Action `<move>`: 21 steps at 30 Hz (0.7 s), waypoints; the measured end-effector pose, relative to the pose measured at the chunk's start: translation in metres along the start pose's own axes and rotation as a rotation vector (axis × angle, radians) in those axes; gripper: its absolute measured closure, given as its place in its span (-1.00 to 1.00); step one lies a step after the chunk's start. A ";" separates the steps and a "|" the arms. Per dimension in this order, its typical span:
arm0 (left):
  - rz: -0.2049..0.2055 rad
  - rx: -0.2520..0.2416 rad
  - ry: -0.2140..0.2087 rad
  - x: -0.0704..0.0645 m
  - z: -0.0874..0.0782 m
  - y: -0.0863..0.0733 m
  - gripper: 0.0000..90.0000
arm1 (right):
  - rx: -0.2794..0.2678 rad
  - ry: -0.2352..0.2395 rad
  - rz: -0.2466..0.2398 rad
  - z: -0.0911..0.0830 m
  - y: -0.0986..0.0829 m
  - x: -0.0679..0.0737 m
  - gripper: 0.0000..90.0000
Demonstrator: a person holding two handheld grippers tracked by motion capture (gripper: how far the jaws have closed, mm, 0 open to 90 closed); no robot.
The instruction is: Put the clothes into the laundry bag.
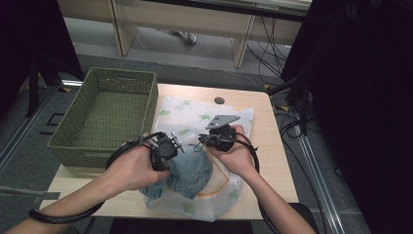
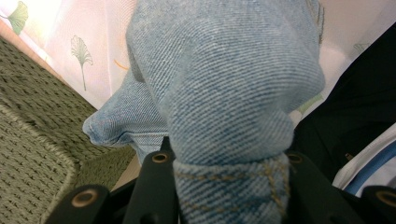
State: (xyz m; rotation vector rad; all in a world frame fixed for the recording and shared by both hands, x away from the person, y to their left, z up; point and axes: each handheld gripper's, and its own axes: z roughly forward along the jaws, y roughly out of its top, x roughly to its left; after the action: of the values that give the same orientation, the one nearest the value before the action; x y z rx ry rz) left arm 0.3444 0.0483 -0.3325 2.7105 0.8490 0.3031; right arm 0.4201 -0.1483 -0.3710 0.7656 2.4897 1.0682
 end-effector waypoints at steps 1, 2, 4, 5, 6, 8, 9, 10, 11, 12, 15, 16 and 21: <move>-0.001 -0.003 -0.003 0.000 0.001 0.000 0.55 | -0.003 -0.003 0.000 0.000 0.000 0.000 1.00; 0.002 -0.004 -0.003 0.000 0.002 0.000 0.55 | -0.003 -0.002 0.000 0.001 0.000 0.000 1.00; -0.001 -0.010 -0.006 -0.001 0.004 0.001 0.55 | -0.004 -0.002 0.001 0.001 0.000 0.000 1.00; -0.002 -0.012 -0.009 -0.001 0.005 0.001 0.55 | -0.007 -0.003 0.001 0.001 0.000 0.000 1.00; 0.000 -0.012 -0.013 -0.001 0.005 0.001 0.55 | -0.009 -0.004 0.001 0.001 0.001 0.000 1.00; 0.001 -0.013 -0.017 -0.003 0.007 0.002 0.55 | -0.009 -0.004 -0.004 0.000 0.001 0.000 1.00; 0.004 -0.012 -0.021 -0.003 0.008 0.002 0.55 | -0.009 -0.006 0.001 0.001 0.001 0.001 1.00; 0.014 -0.016 -0.026 -0.005 0.009 0.003 0.55 | -0.016 -0.010 -0.009 0.001 0.001 0.000 1.00; 0.014 -0.016 -0.026 -0.005 0.009 0.003 0.54 | -0.018 -0.006 0.001 0.001 0.001 0.000 1.00; 0.021 -0.018 -0.024 -0.005 0.010 0.003 0.54 | -0.018 -0.006 0.001 0.001 0.001 0.000 1.00; 0.027 -0.025 -0.025 -0.006 0.010 0.004 0.54 | -0.015 -0.008 0.016 0.002 0.000 0.000 1.00; 0.027 -0.027 -0.023 -0.007 0.010 0.004 0.54 | -0.019 -0.005 0.015 0.003 0.000 -0.001 1.00; 0.021 -0.049 -0.024 -0.009 0.010 0.007 0.54 | -0.026 -0.003 0.005 0.002 0.000 -0.001 1.00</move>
State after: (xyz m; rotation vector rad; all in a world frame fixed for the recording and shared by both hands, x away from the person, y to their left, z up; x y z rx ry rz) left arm 0.3438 0.0359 -0.3406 2.6737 0.7965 0.2915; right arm 0.4222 -0.1477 -0.3721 0.7660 2.4676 1.0982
